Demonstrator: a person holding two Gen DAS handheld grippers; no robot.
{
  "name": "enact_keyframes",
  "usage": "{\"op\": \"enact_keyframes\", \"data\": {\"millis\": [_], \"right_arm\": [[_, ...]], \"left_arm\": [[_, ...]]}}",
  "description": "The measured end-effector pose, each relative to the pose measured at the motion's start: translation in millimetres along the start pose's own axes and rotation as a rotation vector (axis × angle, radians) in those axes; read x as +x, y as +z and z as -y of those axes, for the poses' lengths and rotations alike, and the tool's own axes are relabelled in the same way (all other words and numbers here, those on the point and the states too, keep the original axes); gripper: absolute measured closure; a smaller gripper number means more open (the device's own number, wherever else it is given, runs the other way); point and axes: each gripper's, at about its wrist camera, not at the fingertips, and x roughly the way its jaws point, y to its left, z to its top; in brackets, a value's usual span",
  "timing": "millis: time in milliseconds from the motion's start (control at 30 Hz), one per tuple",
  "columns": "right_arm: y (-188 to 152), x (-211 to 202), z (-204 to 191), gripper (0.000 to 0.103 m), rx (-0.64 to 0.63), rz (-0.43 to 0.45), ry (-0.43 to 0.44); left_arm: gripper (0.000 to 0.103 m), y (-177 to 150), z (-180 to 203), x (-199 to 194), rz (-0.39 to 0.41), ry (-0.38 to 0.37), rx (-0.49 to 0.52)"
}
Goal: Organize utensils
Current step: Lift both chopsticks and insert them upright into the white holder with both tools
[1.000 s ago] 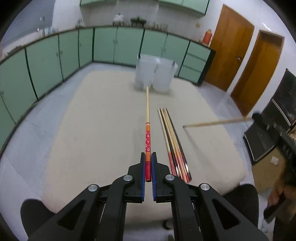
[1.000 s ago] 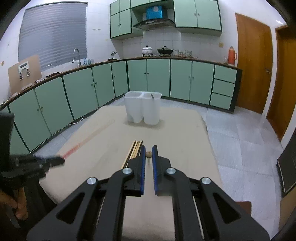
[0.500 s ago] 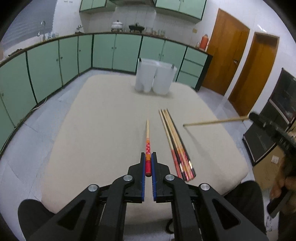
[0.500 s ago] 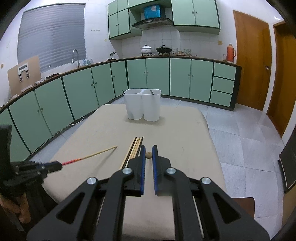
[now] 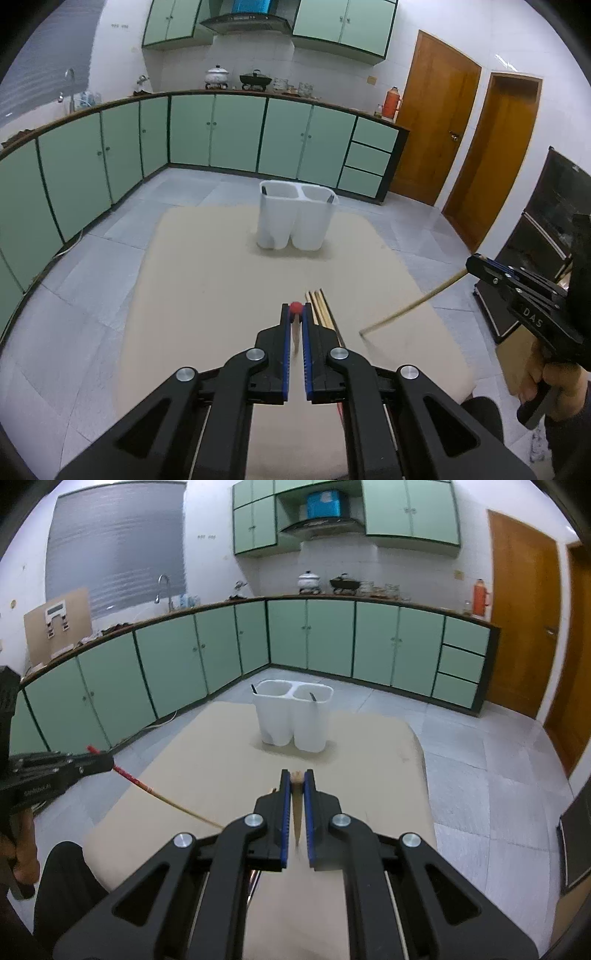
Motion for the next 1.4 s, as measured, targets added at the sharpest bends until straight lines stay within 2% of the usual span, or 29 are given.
{"op": "enact_keyframes", "data": {"millis": [100,333,533,700,833,967,1133,1233,1267,1300,1367,1400], "right_arm": [[23,13,5,0.097,-0.004,-0.05,0.035],[81,27,5,0.097,-0.065,-0.089,0.055],[150,42,15,0.097,-0.046,-0.061,0.05],[220,60,29,0.097,0.012,-0.003,0.038],[250,84,39,0.097,0.03,0.041,0.018],[251,134,47,0.097,0.029,0.017,-0.024],[227,183,57,0.097,0.052,-0.047,-0.037],[213,197,60,0.095,0.058,-0.074,-0.032],[211,199,60,0.092,0.063,-0.078,-0.028],[209,198,61,0.08,0.068,-0.078,-0.026],[206,190,63,0.071,0.07,-0.052,-0.034],[204,182,64,0.071,0.069,-0.042,-0.034]], "left_arm": [[0.097,24,-3,7,-0.019,-0.015,0.008],[0.097,84,-4,15,-0.029,-0.031,0.06],[0.097,154,1,24,0.023,-0.018,0.092],[0.097,211,7,37,0.087,0.013,0.101],[0.097,248,7,67,0.107,0.032,0.093],[0.097,255,-3,117,0.065,0.053,0.067],[0.097,237,-13,166,-0.002,0.051,0.051],[0.097,226,-17,182,-0.033,0.051,0.047],[0.097,223,-18,184,-0.04,0.05,0.047],[0.095,221,-19,184,-0.04,0.054,0.047],[0.077,220,-20,178,-0.026,0.066,0.052],[0.075,221,-20,173,-0.016,0.071,0.056]]}}
